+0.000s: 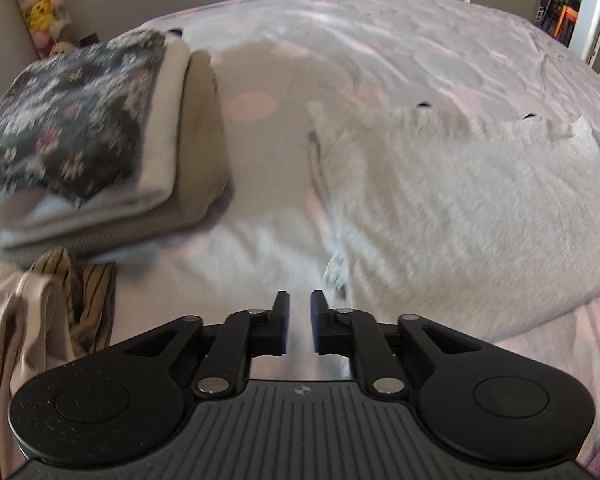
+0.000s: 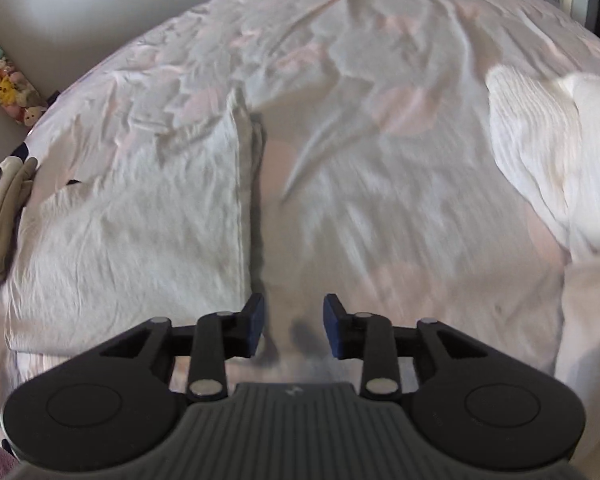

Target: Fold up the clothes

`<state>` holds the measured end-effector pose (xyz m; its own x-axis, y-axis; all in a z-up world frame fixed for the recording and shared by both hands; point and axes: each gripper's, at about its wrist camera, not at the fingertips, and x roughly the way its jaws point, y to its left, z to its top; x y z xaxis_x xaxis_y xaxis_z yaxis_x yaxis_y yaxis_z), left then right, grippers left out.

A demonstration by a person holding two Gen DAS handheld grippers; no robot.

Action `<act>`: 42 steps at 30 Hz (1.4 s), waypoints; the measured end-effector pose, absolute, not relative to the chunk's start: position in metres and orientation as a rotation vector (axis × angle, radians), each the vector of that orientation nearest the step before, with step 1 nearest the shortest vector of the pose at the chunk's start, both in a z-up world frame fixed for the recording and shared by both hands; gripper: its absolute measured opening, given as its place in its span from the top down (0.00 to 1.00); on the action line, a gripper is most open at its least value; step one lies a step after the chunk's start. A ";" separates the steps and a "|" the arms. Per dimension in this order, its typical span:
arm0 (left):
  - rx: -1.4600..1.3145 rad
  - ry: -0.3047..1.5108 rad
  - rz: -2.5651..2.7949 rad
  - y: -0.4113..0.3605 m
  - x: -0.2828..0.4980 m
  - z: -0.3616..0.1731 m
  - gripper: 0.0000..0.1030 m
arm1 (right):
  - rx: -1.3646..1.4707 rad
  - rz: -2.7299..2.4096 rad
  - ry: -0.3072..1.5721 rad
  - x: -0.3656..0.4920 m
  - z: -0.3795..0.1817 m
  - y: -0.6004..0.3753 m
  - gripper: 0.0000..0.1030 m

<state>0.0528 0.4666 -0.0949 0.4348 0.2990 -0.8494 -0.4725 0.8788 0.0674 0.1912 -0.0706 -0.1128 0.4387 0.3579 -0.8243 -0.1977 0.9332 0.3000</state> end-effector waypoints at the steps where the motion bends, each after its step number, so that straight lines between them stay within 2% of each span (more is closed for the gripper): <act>1: -0.190 1.009 0.474 0.466 0.060 -0.093 0.84 | 0.172 0.358 1.054 0.197 -0.111 -0.067 0.65; 6: -0.187 0.977 0.478 0.468 0.103 -0.095 0.79 | 0.250 0.403 1.012 0.236 -0.107 -0.047 0.65; 9: -0.260 0.884 0.485 0.475 0.115 -0.100 0.73 | 0.271 0.420 0.991 0.262 -0.109 -0.035 0.65; 20: -0.405 0.795 0.467 0.505 0.117 -0.126 0.73 | 0.250 0.390 1.025 0.329 -0.144 -0.011 0.65; 28: -0.429 0.825 0.491 0.510 0.115 -0.138 0.73 | 0.318 0.367 1.027 0.341 -0.166 -0.001 0.63; 33: -0.425 0.818 0.494 0.508 0.114 -0.134 0.73 | 0.207 0.374 1.005 0.337 -0.163 0.019 0.62; 35: -0.420 0.817 0.494 0.507 0.114 -0.133 0.73 | 0.163 0.377 0.996 0.335 -0.162 0.026 0.65; 36: -0.416 0.816 0.496 0.506 0.114 -0.133 0.73 | 0.140 0.378 0.992 0.335 -0.161 0.030 0.70; 37: -0.411 0.815 0.498 0.506 0.114 -0.132 0.73 | 0.121 0.379 0.988 0.334 -0.161 0.034 0.80; 39: -0.408 0.809 0.506 0.507 0.113 -0.130 0.73 | 0.102 0.366 0.989 0.332 -0.157 0.038 0.85; 42: -0.435 0.791 0.503 0.510 0.109 -0.127 0.73 | 0.077 0.362 0.987 0.329 -0.140 0.044 0.87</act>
